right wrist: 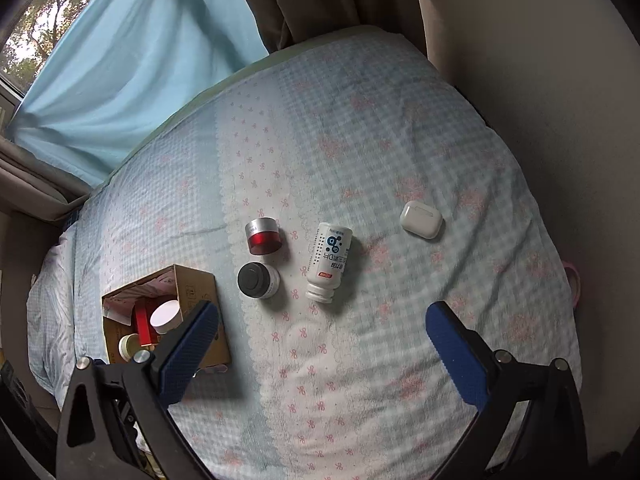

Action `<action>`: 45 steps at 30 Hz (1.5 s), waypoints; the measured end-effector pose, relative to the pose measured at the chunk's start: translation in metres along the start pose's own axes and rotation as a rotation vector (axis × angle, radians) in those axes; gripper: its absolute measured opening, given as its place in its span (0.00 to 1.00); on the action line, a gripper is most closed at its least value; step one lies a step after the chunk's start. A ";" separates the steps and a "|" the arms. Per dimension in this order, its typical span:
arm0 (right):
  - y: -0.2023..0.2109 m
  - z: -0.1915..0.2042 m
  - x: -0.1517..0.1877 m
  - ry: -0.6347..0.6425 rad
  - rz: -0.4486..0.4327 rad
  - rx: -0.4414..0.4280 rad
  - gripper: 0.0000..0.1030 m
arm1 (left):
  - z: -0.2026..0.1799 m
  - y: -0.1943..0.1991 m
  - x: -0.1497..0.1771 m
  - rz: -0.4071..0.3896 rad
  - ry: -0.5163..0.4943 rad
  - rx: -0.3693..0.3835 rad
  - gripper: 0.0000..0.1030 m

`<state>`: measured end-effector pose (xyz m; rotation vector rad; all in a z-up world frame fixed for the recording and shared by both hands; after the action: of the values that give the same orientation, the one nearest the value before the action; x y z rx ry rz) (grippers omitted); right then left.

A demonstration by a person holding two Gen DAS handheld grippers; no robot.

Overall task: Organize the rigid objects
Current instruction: 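Grasp the black-lidded jar with the left tool while the right tool grasps the white pill bottle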

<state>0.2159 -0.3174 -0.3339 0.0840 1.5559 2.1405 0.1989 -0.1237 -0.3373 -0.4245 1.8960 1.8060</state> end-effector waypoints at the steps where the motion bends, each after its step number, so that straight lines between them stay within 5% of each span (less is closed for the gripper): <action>1: -0.011 -0.003 -0.003 -0.015 0.004 -0.004 1.00 | -0.006 -0.016 0.002 0.003 -0.010 -0.001 1.00; 8: -0.093 -0.009 -0.017 -0.053 0.052 -0.025 1.00 | -0.028 -0.116 0.017 0.072 -0.052 -0.020 0.97; 17: -0.180 -0.010 -0.022 -0.099 0.105 -0.023 1.00 | -0.017 -0.200 0.027 0.072 -0.035 -0.055 0.96; 21: -0.205 -0.006 -0.021 -0.102 0.115 -0.007 0.89 | -0.018 -0.223 0.025 0.077 -0.040 -0.039 0.88; 27: -0.224 -0.007 -0.017 -0.144 0.127 0.008 0.68 | -0.020 -0.239 0.023 0.096 -0.036 -0.012 0.76; 34: -0.227 -0.012 -0.017 -0.141 0.122 0.056 0.57 | -0.022 -0.245 0.019 0.088 -0.055 -0.006 0.67; 36: -0.227 -0.011 -0.017 -0.146 0.116 0.058 0.51 | -0.020 -0.244 0.017 0.076 -0.053 -0.012 0.53; 38: -0.227 -0.011 -0.017 -0.152 0.116 0.041 0.46 | -0.019 -0.243 0.015 0.074 -0.048 -0.005 0.52; 45: -0.225 -0.009 -0.017 -0.146 0.106 0.030 0.46 | -0.019 -0.240 0.015 0.080 -0.056 0.010 0.52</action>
<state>0.3067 -0.2808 -0.5380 0.3319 1.5303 2.1389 0.3124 -0.1602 -0.5475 -0.2952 1.9083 1.8389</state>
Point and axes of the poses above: each gripper's, at about its wrist camera, not at the fingertips, and y roughly against the way its jaws point, z to its left, x to its underside, the point moved 8 cm from there along -y, roughly the way its jaws point, and after that the axes turned 6 degrees about -y, right-handed, at the moved point
